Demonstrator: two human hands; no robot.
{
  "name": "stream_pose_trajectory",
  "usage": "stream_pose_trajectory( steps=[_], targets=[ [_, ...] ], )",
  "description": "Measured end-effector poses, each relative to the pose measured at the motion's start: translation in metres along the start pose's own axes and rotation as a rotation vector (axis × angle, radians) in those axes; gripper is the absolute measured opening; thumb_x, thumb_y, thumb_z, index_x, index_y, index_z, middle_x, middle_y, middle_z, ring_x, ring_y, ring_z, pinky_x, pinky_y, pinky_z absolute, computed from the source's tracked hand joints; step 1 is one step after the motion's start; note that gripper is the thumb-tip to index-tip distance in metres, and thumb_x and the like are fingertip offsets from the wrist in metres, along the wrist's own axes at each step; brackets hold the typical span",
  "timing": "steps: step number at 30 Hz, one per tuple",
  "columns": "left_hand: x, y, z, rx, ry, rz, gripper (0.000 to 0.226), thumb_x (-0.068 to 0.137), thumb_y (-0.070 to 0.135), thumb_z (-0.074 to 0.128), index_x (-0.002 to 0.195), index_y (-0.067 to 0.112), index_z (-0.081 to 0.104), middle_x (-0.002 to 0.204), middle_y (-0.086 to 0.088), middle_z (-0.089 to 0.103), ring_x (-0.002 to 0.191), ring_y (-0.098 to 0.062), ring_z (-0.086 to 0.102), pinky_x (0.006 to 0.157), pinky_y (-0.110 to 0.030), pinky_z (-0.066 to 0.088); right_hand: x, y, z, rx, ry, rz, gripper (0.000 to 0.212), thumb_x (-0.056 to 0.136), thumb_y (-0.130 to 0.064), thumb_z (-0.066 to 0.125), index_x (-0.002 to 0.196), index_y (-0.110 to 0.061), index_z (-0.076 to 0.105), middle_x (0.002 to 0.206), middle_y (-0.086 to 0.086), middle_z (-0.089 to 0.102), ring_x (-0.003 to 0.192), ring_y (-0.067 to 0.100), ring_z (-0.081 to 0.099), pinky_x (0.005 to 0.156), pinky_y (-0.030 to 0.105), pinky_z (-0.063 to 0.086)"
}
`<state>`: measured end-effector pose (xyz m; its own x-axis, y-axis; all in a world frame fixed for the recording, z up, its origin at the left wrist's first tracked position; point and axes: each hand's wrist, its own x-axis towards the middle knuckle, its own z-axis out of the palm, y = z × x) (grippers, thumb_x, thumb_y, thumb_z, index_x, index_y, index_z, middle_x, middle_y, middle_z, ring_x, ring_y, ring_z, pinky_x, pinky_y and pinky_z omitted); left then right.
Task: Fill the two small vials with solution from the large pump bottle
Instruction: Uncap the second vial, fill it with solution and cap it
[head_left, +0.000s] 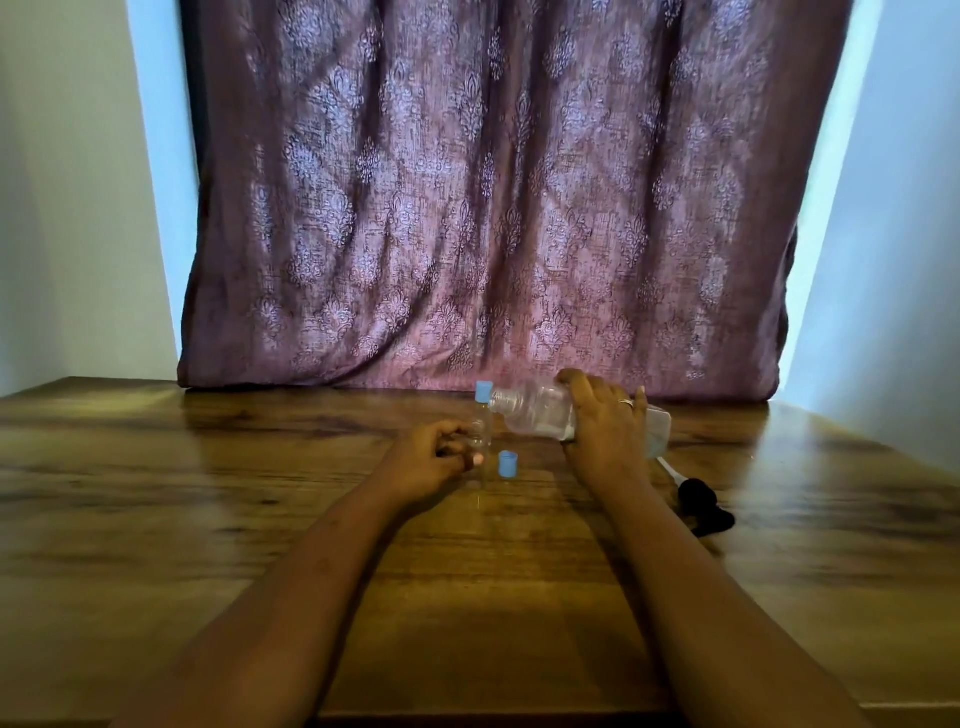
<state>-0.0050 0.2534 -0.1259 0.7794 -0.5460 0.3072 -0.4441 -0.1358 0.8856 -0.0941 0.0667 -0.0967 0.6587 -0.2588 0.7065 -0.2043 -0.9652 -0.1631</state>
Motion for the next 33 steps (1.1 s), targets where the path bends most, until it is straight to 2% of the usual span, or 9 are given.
stream_pose_trajectory(
  steps=[5,10,14,18,22,26,30,33],
  targets=[
    [-0.004,0.005,0.0,-0.008,-0.007,-0.018,0.029,0.085,0.007,0.067,0.101,0.03,0.061,0.099,-0.004,0.072,0.095,-0.02,0.068,0.085,-0.041,0.058,0.0,-0.001,0.002,-0.02,-0.012,-0.037,0.064,0.072,-0.022,0.072,0.128,-0.025,0.041,0.13,0.001,0.053,0.125,0.027,0.045,0.112,0.057,0.008],
    [-0.008,0.009,0.001,-0.013,-0.002,-0.019,0.03,0.086,0.007,0.067,0.111,0.022,0.062,0.095,0.0,0.071,0.088,-0.014,0.067,0.076,-0.031,0.057,-0.001,-0.002,0.002,-0.028,-0.012,-0.046,0.061,0.073,-0.019,0.07,0.127,-0.025,0.042,0.129,0.001,0.054,0.125,0.028,0.044,0.112,0.058,0.009],
    [-0.009,0.01,0.001,-0.009,0.002,-0.033,0.031,0.086,0.008,0.067,0.115,0.019,0.061,0.102,-0.004,0.071,0.094,-0.018,0.068,0.08,-0.034,0.057,-0.002,-0.004,-0.002,-0.049,-0.025,-0.058,0.067,0.07,-0.023,0.073,0.129,-0.024,0.042,0.13,0.002,0.053,0.126,0.028,0.042,0.113,0.056,0.01],
    [-0.009,0.011,0.001,0.005,0.003,-0.033,0.032,0.087,0.01,0.067,0.117,0.018,0.06,0.104,-0.003,0.071,0.09,-0.013,0.067,0.068,-0.023,0.054,-0.002,-0.005,-0.003,-0.048,-0.022,-0.064,0.065,0.071,-0.023,0.072,0.129,-0.024,0.042,0.13,0.001,0.052,0.127,0.028,0.041,0.113,0.054,0.006],
    [-0.01,0.012,0.0,0.012,0.001,-0.047,0.029,0.087,0.011,0.067,0.114,0.019,0.061,0.105,-0.004,0.071,0.095,-0.018,0.068,0.075,-0.03,0.057,-0.002,-0.004,0.0,-0.059,0.033,-0.064,0.057,0.075,-0.012,0.066,0.127,-0.025,0.044,0.128,0.002,0.055,0.125,0.028,0.043,0.113,0.054,0.007],
    [-0.011,0.013,0.0,0.031,0.004,-0.039,0.032,0.086,0.011,0.068,0.117,0.016,0.061,0.104,-0.006,0.072,0.097,-0.022,0.068,0.084,-0.039,0.058,-0.002,-0.005,0.001,-0.07,0.047,-0.065,0.054,0.077,-0.013,0.065,0.126,-0.025,0.045,0.126,0.002,0.056,0.124,0.029,0.044,0.113,0.054,0.008],
    [-0.011,0.014,0.0,0.053,0.016,-0.044,0.035,0.086,0.013,0.069,0.12,0.016,0.061,0.105,-0.004,0.071,0.097,-0.019,0.067,0.085,-0.038,0.057,-0.002,-0.006,-0.002,-0.069,0.025,-0.063,0.057,0.075,-0.016,0.066,0.127,-0.025,0.044,0.127,0.002,0.055,0.125,0.028,0.043,0.113,0.053,0.007],
    [-0.011,0.015,-0.001,0.086,0.024,-0.027,0.038,0.085,0.015,0.07,0.122,0.018,0.06,0.104,-0.002,0.071,0.093,-0.013,0.066,0.079,-0.029,0.055,-0.002,-0.006,-0.003,-0.083,0.043,-0.071,0.054,0.075,-0.015,0.066,0.125,-0.024,0.046,0.124,0.002,0.057,0.122,0.029,0.045,0.113,0.056,0.009]
  ],
)
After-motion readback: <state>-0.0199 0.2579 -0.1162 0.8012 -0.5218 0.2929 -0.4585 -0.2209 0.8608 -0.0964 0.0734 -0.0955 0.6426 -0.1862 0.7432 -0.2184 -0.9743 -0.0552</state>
